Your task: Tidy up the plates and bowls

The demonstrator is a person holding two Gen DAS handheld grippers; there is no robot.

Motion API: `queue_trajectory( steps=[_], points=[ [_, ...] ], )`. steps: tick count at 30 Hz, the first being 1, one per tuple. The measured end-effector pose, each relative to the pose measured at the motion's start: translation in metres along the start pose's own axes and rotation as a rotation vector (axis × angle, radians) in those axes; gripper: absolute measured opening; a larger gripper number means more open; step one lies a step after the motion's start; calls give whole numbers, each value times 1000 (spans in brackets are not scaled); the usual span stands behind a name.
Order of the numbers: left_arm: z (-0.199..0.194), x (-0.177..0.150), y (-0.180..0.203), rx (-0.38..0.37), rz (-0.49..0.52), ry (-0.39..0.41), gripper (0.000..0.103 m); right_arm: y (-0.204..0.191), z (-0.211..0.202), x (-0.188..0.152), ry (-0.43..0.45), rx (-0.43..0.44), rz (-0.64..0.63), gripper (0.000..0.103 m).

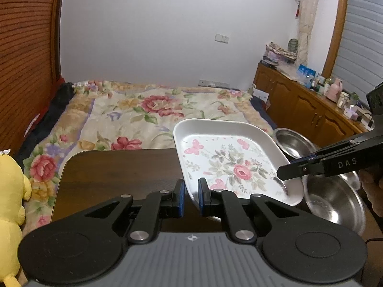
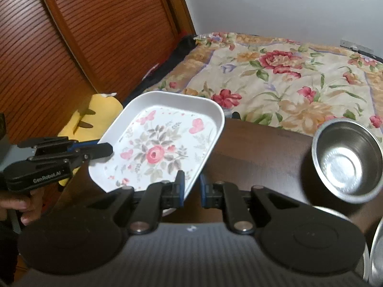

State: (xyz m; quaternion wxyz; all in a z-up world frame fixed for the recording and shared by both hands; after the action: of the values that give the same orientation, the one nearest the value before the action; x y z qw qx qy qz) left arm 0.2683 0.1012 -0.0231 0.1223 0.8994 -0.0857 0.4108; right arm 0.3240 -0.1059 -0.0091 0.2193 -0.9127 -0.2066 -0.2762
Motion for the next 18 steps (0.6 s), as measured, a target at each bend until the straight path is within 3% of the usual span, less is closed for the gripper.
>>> queue_trajectory(
  steps=[18],
  points=[
    [-66,-41,44,-44,26,33,13,-17,-57,-63,46,9,18,15]
  ],
)
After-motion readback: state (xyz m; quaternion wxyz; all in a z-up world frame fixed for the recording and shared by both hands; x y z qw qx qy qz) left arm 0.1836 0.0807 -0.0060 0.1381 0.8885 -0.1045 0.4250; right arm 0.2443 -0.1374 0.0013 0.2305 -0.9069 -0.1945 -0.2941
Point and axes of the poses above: each gripper's, at about its wrist camera, not at the fingertips, and z roughly the way its jaws point, y to its right, x to its top, the point moved 4 cm from there along z, roughly the way its jaws point, and after that the axes turned 4 degrees about -y, right-handed, at the moved point
